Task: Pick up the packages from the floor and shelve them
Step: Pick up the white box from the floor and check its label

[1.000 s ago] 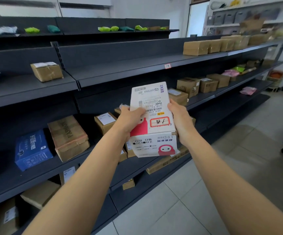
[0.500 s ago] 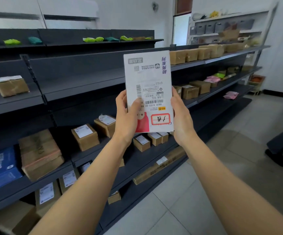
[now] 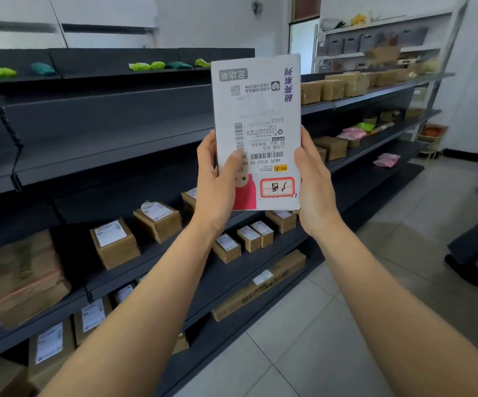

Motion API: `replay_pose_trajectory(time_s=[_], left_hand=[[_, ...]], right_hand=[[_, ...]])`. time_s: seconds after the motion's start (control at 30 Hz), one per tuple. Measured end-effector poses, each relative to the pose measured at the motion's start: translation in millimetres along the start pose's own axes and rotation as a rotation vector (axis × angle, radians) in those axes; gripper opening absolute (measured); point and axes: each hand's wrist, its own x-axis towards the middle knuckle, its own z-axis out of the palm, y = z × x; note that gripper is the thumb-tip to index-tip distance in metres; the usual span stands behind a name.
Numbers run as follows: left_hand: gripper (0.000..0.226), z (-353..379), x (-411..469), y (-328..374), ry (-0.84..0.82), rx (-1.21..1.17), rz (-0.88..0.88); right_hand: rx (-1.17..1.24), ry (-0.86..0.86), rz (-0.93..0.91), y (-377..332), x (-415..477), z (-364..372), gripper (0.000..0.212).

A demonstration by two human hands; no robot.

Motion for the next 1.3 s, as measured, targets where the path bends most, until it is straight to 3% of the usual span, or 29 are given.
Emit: replay_pose_trajectory(time_s=[0.17,0.47,0.67,0.83,1.03,1.3], left_hand=[[0.036,37.1,36.7,-20.4,-0.084,-0.052,0.026],[0.042,156.3,107.5,-73.0,-0.329,-0.176,0.011],[0.045,203.0,143.6,-105.3,-0.383,-0.227,0.002],[0.043,222.5,173.0,-130.5,-0.314,-0.183,0.000],[0.039,228.4,207.0,-140.6,-0.074,-0.041,0.061],[0.038,184.0,233.8,-128.5,0.200,0.136,0.128]], right_hand=[[-0.010,0.106,-0.039,7.6,25.8,-32.5,0.044],[-0.121,0.447,-0.132,6.2,80.8,-135.0,0.048],[-0.103,0.533,-0.151,22.9,115.0,-176.0,0.048],[-0.071,0.464,-0.121,48.5,161.3,-205.6,0.049],[-0.020,0.201,-0.091,73.3,231.6,-218.3,0.051],[0.155,-0.119,-0.044,89.4,295.0,-167.1,0.034]])
